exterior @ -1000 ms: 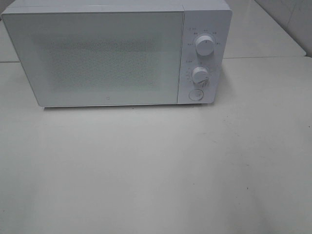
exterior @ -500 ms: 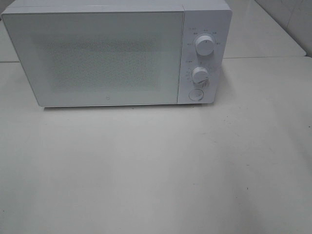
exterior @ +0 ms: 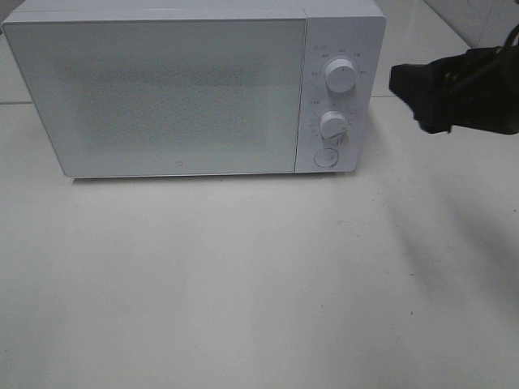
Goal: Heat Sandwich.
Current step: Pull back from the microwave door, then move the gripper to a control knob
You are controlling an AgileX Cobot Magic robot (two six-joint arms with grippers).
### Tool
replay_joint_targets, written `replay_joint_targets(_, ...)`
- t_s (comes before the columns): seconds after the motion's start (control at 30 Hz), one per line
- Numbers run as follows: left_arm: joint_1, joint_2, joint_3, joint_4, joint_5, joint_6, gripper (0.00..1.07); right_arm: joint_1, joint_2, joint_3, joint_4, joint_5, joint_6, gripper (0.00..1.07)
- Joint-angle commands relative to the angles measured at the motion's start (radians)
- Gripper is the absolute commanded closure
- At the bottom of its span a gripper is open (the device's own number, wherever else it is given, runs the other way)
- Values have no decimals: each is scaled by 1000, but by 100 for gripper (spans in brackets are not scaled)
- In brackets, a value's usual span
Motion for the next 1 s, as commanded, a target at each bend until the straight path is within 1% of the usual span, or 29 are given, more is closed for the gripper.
replay_joint_targets(0.03, 1, -24, 3, -7, -14, 0, 31, 49, 82, -7, 89, -82, -19, 22)
replay_joint_targets(0.07, 1, -24, 3, -7, -14, 0, 31, 49, 82, -7, 89, -82, -19, 22)
replay_joint_targets(0.1, 1, -24, 3, -7, -14, 0, 31, 64, 110, -12, 119, -100, -39, 22)
replay_joint_targets(0.13, 1, -24, 3, -7, -14, 0, 31, 95, 161, -18, 184, -155, -85, 22)
replay_joint_targets(0.2, 1, -24, 3, -7, -14, 0, 31, 131, 214, -30, 271, -201, -149, 22)
replay_joint_targets(0.23, 1, -24, 3, -7, -14, 0, 31, 131, 214, -30, 271, -201, -149, 22)
replay_joint_targets(0.27, 1, -24, 3, -7, -14, 0, 31, 153, 243, -37, 329, -230, -195, 22)
replay_joint_targets(0.3, 1, -24, 3, -7, -14, 0, 31, 196, 298, -49, 453, -296, -308, 22)
replay_joint_targets(0.33, 1, -24, 3, -7, -14, 0, 31, 223, 326, -57, 517, -340, -359, 22)
replay_joint_targets(0.37, 1, -24, 3, -7, -14, 0, 31, 223, 326, -57, 517, -340, -359, 22)
replay_joint_targets(0.4, 1, -24, 3, -7, -14, 0, 31, 250, 348, -63, 567, -384, -421, 22)
replay_joint_targets(0.43, 1, -24, 3, -7, -14, 0, 31, 297, 396, -79, 672, -465, -518, 23)
replay_joint_targets(0.47, 1, -24, 3, -7, -14, 0, 31, 321, 423, -88, 721, -506, -552, 23)
replay_joint_targets(0.5, 1, -24, 3, -7, -14, 0, 31, 341, 450, -96, 755, -533, -569, 23)
replay_joint_targets(0.53, 1, -24, 3, -7, -14, 0, 31, 341, 450, -96, 755, -533, -569, 23)
replay_joint_targets(0.57, 1, -24, 3, -7, -14, 0, 31, 364, 500, -116, 807, -587, -568, 23)
replay_joint_targets(0.67, 1, -24, 3, -7, -14, 0, 31, 372, 540, -134, 815, -612, -539, 24)
replay_joint_targets(0.73, 1, -24, 3, -7, -14, 0, 31, 372, 601, -165, 787, -657, -487, 25)
replay_joint_targets(0.83, 1, -24, 3, -7, -14, 0, 31, 372, 648, -175, 770, -698, -460, 26)
replay_joint_targets(0.9, 1, -24, 3, -7, -14, 0, 31, 372, 709, -178, 760, -794, -417, 26)
replay_joint_targets(1.0, 1, -24, 3, -7, -14, 0, 31, 372, 753, -178, 745, -863, -378, 27)
